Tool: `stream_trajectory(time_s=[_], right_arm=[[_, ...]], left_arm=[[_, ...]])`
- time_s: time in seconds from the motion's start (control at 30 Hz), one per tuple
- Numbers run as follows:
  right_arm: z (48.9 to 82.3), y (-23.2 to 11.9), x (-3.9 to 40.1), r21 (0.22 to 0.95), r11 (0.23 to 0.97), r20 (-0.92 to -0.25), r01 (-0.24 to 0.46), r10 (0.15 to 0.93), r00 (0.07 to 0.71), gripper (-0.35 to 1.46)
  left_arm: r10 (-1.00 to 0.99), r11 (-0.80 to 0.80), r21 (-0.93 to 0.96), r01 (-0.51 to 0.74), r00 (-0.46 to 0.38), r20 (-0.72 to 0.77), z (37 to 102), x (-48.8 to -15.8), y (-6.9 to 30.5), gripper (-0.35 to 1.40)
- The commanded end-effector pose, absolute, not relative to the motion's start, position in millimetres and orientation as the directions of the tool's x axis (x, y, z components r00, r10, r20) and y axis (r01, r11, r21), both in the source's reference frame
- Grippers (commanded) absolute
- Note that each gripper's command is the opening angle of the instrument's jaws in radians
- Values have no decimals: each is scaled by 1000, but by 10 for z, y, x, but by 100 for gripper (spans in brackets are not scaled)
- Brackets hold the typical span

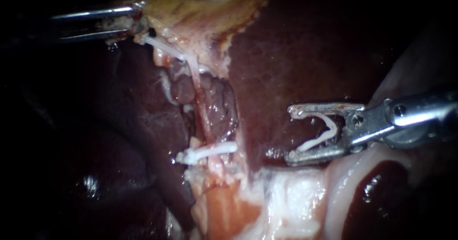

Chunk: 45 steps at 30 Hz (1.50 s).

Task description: Clipping second clip right tube

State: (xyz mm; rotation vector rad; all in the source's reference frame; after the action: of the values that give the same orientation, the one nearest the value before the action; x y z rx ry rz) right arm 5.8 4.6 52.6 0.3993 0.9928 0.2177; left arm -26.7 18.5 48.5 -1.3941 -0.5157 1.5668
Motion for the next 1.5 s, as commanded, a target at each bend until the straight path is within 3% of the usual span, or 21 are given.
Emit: stream_trajectory(time_s=[0.03, 0.1, 0.37, 0.87, 1.07, 1.33, 1.5], right_arm=[[524, 48, 59, 423, 906, -766, 1, 357, 535, 50], [520, 51, 62, 423, 906, -768, 4, 356, 532, 50], [509, 67, 92, 545, 837, -697, -44, 481, 531, 50], [528, 65, 161, 685, 726, -590, -61, 601, 539, 49], [546, 57, 190, 733, 677, -563, -57, 652, 508, 49], [558, 52, 208, 806, 592, -528, 27, 696, 487, 49], [557, 51, 214, 853, 513, -500, 100, 747, 437, 48]], left_arm=[[842, -468, -805, -364, 94, -532, 487, -268, 184, -35], [841, -469, -804, -365, 95, -533, 488, -270, 183, -35], [840, -470, -803, -367, 95, -535, 489, -272, 180, -35], [838, -469, -800, -374, 97, -537, 490, -276, 176, -35], [838, -470, -800, -374, 97, -537, 490, -276, 176, -35], [838, -469, -800, -374, 98, -537, 490, -277, 176, -35], [838, -469, -800, -374, 98, -537, 490, -278, 177, -35]])
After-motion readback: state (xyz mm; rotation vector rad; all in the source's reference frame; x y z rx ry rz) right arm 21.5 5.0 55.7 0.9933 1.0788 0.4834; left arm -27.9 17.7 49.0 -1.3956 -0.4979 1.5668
